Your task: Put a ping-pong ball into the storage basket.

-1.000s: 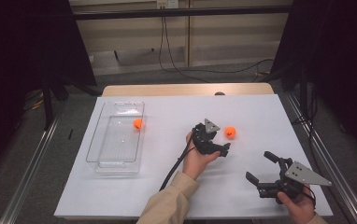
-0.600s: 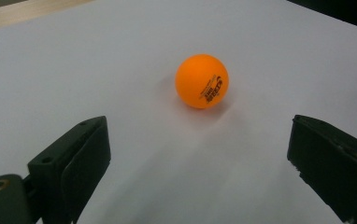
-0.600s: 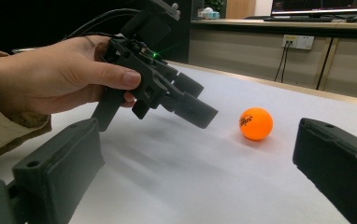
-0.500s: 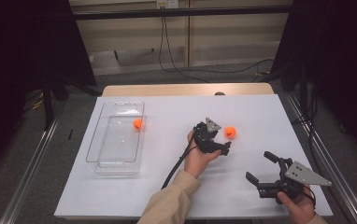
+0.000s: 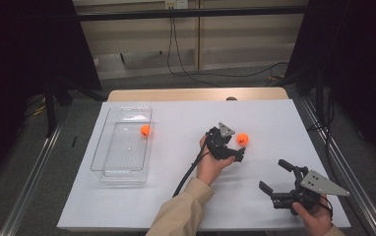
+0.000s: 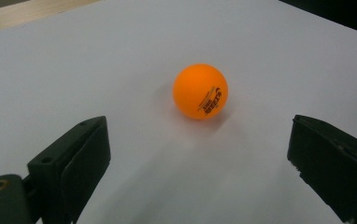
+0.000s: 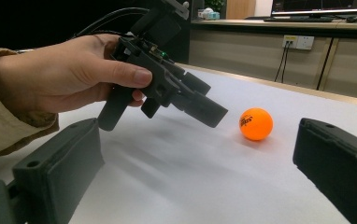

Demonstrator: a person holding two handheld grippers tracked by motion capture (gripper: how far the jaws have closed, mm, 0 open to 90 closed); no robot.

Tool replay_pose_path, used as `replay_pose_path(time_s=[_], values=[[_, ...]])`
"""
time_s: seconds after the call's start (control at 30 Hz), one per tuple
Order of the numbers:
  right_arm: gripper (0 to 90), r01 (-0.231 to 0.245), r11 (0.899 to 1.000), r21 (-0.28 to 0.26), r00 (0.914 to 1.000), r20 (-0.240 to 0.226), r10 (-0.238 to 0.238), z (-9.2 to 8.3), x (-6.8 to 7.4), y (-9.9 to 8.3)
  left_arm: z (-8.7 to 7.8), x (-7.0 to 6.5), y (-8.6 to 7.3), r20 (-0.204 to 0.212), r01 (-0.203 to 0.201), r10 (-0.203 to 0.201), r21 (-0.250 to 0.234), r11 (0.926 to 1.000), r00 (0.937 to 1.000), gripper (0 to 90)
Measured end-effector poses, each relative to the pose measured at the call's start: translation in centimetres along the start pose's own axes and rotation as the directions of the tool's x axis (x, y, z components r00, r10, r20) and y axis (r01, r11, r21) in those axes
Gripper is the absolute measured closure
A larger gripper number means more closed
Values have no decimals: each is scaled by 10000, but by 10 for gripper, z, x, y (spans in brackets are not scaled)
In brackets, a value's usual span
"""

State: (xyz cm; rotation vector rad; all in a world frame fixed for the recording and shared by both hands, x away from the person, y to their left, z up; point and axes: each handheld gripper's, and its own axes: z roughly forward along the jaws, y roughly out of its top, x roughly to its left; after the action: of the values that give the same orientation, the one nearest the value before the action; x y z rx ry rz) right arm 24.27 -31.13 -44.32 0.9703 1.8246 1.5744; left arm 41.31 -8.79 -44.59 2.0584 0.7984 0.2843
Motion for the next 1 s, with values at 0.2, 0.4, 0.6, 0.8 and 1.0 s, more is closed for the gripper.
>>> replay_pose_path(time_s=[0.2,0.4,0.6,0.8,1.0], values=[[11,9,10000,-1,10000,-15,-9,0,0,0,3,-1,2,-1,-12,12,-39,10000,10000,60],[11,2,10000,0,10000,-11,-2,0,0,0,6,-3,2,39,-42,42,-33,10000,10000,58],[11,20,10000,-16,10000,-17,-20,0,0,0,9,-1,2,-3,42,-42,-83,10000,10000,58],[11,28,10000,0,10000,-11,-28,0,0,0,12,0,2,-52,176,-177,-43,9998,9998,59],[11,18,10000,-7,10000,10,-18,-1,0,0,15,-1,4,-119,123,-123,6,9999,9999,59]])
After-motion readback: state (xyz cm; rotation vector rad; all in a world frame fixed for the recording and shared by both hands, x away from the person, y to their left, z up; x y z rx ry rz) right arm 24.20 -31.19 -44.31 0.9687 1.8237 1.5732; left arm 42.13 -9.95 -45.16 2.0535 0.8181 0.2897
